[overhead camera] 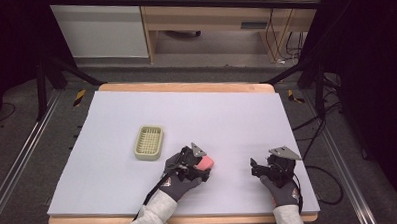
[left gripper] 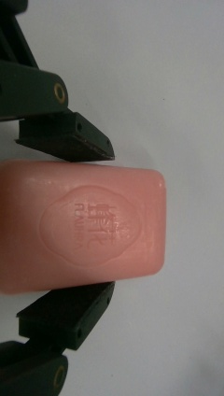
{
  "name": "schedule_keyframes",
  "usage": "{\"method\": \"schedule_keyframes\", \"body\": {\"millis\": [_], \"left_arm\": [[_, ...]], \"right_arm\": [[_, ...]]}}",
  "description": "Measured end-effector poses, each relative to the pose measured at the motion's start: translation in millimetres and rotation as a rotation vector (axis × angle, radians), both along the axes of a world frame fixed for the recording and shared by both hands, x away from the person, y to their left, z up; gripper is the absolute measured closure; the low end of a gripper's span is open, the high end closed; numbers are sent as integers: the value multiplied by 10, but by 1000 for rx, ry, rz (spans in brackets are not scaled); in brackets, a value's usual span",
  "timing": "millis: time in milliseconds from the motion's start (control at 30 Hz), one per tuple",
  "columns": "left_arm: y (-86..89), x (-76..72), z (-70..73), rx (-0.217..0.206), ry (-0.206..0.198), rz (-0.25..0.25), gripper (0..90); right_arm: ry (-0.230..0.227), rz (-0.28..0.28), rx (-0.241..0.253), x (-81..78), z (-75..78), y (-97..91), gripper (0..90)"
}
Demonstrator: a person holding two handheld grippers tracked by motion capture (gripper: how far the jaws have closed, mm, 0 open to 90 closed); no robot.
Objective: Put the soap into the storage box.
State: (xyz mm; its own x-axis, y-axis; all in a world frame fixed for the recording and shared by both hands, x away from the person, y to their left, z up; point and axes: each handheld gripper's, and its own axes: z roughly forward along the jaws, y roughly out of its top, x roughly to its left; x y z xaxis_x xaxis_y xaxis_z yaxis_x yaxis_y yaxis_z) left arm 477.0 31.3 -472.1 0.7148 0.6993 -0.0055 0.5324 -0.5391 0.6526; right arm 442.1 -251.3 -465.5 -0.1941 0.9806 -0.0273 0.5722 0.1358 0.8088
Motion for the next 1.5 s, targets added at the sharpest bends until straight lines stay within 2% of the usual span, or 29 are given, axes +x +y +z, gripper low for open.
{"method": "schedule_keyframes", "body": {"millis": [200,367,900,967,1500], "left_arm": [[-24,35,-9,8,1,3,313],[-59,29,-4,20,-4,0,361],[-61,12,5,37,-11,-10,369],[-61,1,11,29,-12,-13,369],[59,-64,260,-2,-41,-9,369]], "right_arm": [[1,0,-1,2,-1,-5,73],[1,0,0,0,0,-5,73],[7,2,4,3,-5,-9,73],[7,1,4,3,-4,-10,73],[3,-1,6,0,1,-11,73]]}}
